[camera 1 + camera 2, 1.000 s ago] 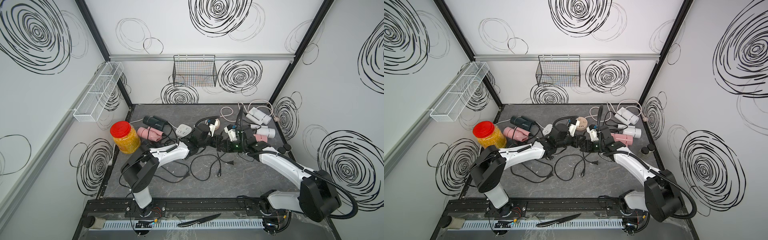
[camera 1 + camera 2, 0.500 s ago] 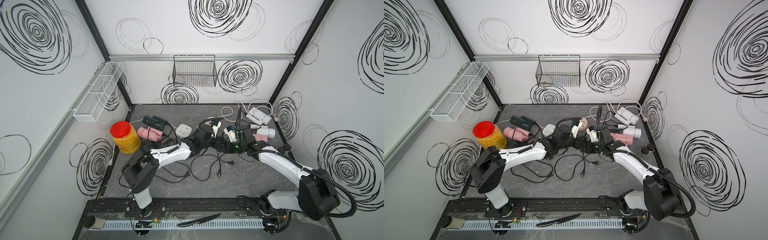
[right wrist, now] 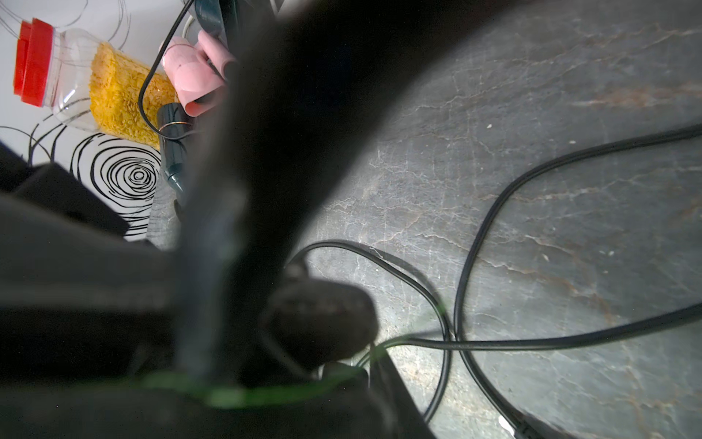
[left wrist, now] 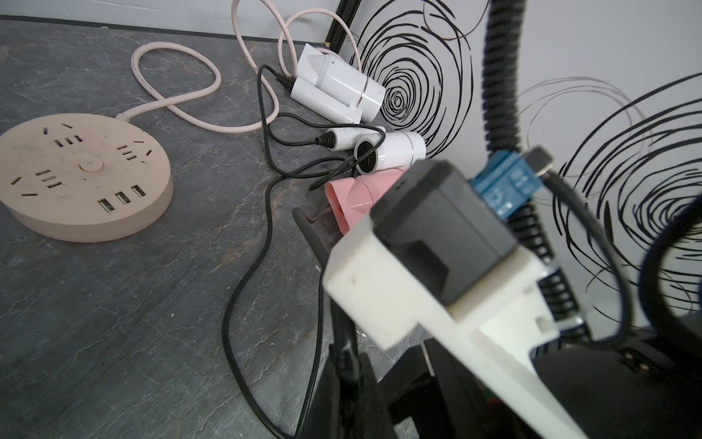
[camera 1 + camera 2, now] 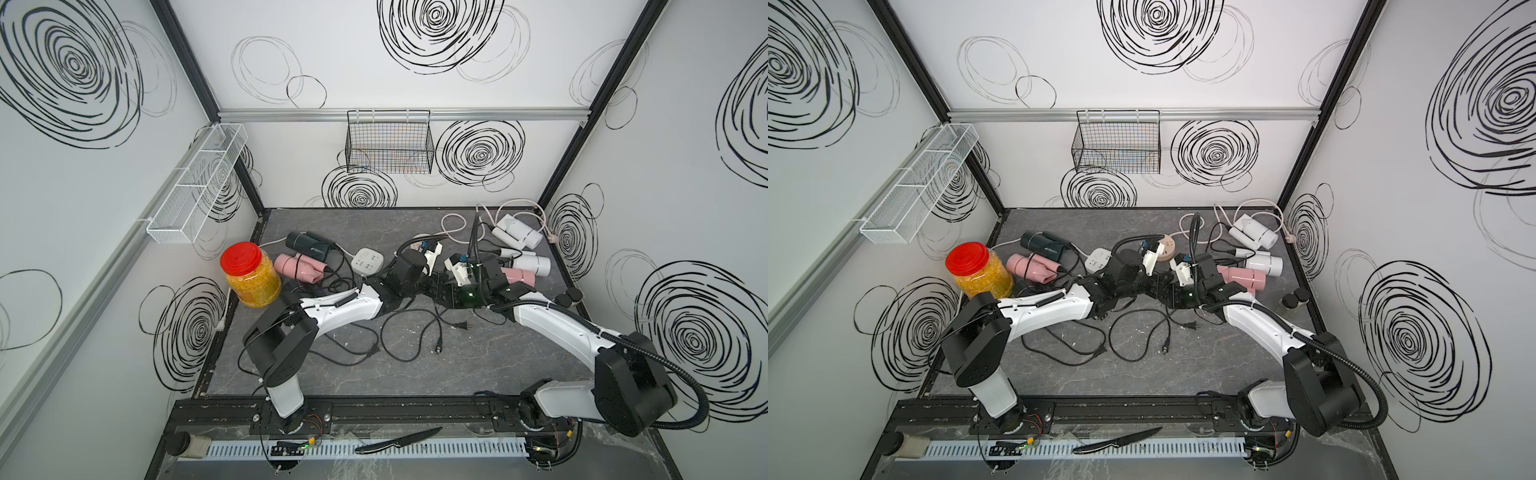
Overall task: Charge the blow dryers
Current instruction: Pick up the plug from the center of the board.
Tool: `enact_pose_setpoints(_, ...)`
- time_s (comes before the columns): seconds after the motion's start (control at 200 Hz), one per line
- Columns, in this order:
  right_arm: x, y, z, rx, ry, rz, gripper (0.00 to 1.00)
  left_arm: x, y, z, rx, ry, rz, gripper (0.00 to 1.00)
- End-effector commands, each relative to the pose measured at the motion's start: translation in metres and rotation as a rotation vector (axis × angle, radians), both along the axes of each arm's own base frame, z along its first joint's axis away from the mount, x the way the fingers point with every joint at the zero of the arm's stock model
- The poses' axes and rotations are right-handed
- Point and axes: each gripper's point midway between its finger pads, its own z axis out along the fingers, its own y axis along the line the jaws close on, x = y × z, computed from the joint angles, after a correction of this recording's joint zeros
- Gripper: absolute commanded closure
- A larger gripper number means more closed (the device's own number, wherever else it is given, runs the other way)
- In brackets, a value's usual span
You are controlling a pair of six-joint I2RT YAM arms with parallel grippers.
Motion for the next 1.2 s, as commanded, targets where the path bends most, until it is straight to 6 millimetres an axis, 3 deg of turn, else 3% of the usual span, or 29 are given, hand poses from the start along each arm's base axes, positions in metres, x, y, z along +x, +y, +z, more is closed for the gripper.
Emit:
enact_pose_setpoints(0.0, 0.001, -0.001, -0.003, -0.012, -0.008, -0.01, 0.76, 0.007, -0.003, 0.033, -0.055, -0.067, 0.008, 0.93)
enact_pose_setpoints(0.175, 0.007, -0.005, 0.003, -0.023, -0.043, -0.045, 0.81, 0.012, 0.001, 0.033, -0.082, -0.041, 0.023, 0.84)
enact_pose_setpoints(0.275, 0.014, -0.012, 0.011, -0.03, -0.084, -0.092, 0.84, 0.023, 0.014, 0.043, -0.22, 0.037, 0.047, 0.63)
enact_pose_setpoints(0.375, 0.03, -0.025, 0.024, -0.024, -0.138, -0.171, 0.86, 0.036, 0.037, 0.058, -0.294, 0.055, 0.099, 0.33)
enact_pose_setpoints(0.475, 0.051, -0.041, 0.039, -0.027, -0.205, -0.254, 0.86, 0.049, 0.058, 0.065, -0.269, 0.039, 0.153, 0.16)
enact_pose_setpoints(0.535, 0.065, -0.049, 0.047, -0.032, -0.243, -0.295, 0.86, 0.058, 0.073, 0.063, -0.244, 0.036, 0.196, 0.12)
enact_pose_setpoints(0.61, 0.083, -0.056, 0.055, -0.04, -0.29, -0.33, 0.86, 0.067, 0.09, 0.06, -0.234, 0.042, 0.233, 0.0)
enact_pose_setpoints(0.771, 0.123, -0.06, 0.066, -0.103, -0.361, -0.373, 0.87, 0.075, 0.11, 0.052, -0.203, 0.039, 0.273, 0.01)
enact_pose_setpoints(0.926, 0.16, -0.059, 0.082, -0.153, -0.404, -0.384, 0.87, 0.076, 0.113, 0.038, -0.166, 0.05, 0.279, 0.01)
enact_pose_setpoints(1.056, 0.175, -0.057, 0.118, -0.158, -0.486, -0.382, 0.88, 0.077, 0.113, 0.026, -0.152, 0.062, 0.28, 0.01)
enact_pose_setpoints(1.196, 0.174, -0.056, 0.164, -0.135, -0.619, -0.358, 0.87, 0.078, 0.109, 0.016, -0.158, 0.078, 0.272, 0.01)
